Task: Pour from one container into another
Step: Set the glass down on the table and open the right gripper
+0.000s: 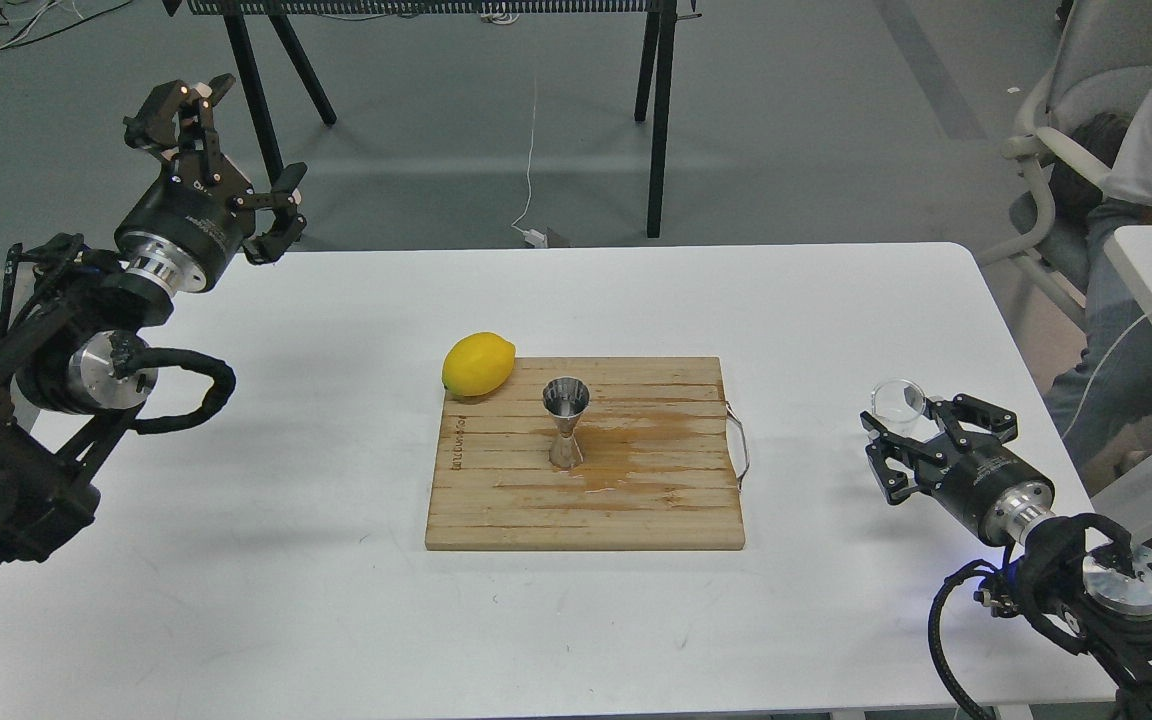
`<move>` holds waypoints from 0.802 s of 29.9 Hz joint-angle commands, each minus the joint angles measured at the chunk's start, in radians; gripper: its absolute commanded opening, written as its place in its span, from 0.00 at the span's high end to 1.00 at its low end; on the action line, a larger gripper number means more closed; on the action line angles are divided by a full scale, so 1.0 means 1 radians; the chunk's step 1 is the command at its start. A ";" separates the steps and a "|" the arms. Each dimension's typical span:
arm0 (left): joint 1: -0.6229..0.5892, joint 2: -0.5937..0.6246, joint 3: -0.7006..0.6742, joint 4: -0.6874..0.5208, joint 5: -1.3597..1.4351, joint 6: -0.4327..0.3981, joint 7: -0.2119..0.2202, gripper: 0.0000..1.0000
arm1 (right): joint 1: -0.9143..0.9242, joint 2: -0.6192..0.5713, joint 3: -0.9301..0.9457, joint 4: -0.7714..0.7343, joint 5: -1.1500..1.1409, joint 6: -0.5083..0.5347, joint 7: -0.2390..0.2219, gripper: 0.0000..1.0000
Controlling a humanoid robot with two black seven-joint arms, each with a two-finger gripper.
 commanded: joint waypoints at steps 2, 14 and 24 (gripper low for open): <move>-0.002 -0.008 0.002 0.000 0.002 0.004 0.002 0.00 | 0.003 0.061 0.058 -0.065 0.007 0.004 -0.082 0.59; -0.004 -0.005 0.005 0.000 0.002 0.003 0.006 0.00 | 0.032 0.124 0.117 -0.206 0.010 -0.002 -0.120 0.59; -0.004 -0.007 0.011 0.000 0.002 0.006 0.005 0.00 | 0.064 0.124 0.117 -0.261 0.008 0.003 -0.122 0.54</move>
